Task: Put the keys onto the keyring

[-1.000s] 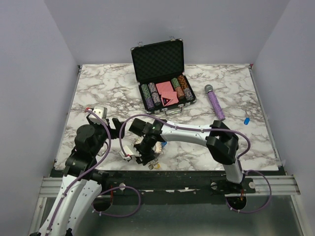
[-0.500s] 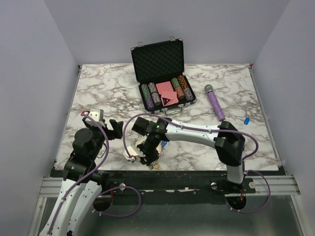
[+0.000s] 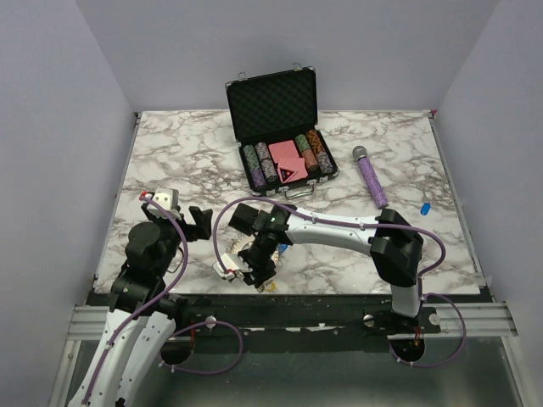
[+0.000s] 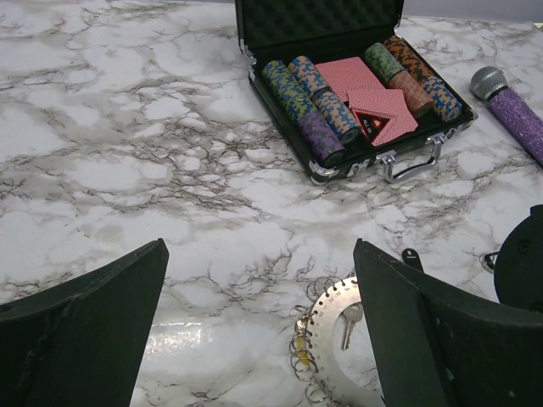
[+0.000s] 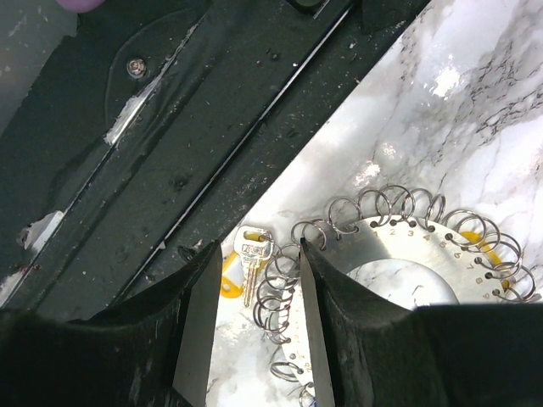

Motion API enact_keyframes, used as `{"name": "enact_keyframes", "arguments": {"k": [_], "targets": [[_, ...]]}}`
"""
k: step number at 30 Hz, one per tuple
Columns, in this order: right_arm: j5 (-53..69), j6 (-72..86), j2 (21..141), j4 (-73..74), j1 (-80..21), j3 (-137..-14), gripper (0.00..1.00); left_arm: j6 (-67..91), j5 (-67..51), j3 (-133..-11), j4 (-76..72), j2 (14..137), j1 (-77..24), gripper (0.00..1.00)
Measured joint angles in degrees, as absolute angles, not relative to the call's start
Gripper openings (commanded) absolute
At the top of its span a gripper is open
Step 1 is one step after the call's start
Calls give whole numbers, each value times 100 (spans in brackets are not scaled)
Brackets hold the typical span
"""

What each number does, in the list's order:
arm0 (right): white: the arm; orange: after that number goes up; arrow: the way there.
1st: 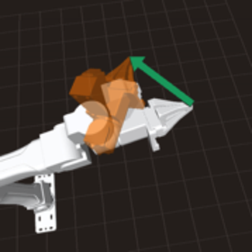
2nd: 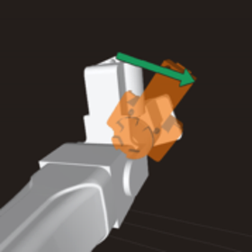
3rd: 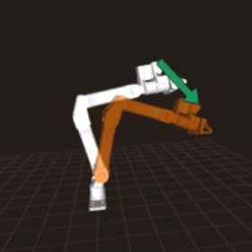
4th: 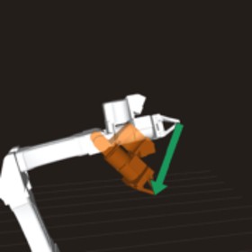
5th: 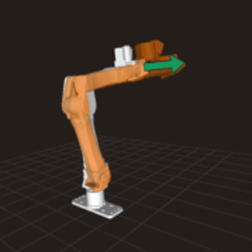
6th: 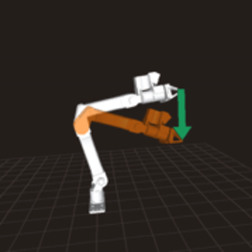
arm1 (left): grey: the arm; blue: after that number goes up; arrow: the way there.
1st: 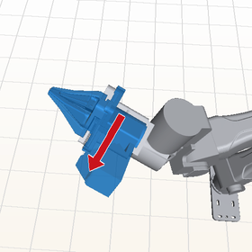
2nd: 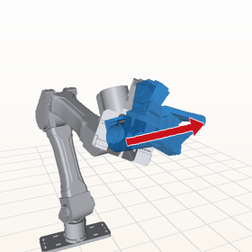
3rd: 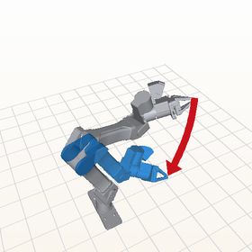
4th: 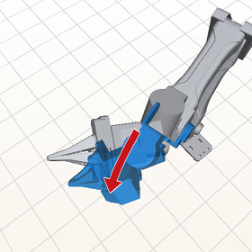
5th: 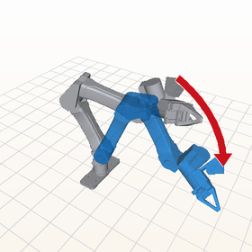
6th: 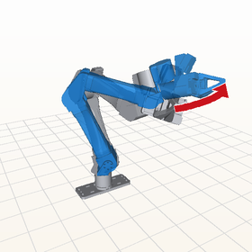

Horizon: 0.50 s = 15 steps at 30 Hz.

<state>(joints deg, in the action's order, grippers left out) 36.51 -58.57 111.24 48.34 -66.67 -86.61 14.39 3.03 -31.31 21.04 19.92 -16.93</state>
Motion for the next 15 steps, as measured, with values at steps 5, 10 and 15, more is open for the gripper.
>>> {"name": "enact_keyframes", "arguments": {"k": [5,10,15], "targets": [[3651,-5854,11087,4814,-6667,-8637,50,1439,318,-3114,2099,1931,-1693,99],[3651,-5854,11037,4794,-6667,-8554,50,1439,349,-3103,2093,1890,-1693,99],[3651,-5854,11034,4786,-6667,-8532,50,1439,351,-3103,2088,1890,-1693,99]]}}
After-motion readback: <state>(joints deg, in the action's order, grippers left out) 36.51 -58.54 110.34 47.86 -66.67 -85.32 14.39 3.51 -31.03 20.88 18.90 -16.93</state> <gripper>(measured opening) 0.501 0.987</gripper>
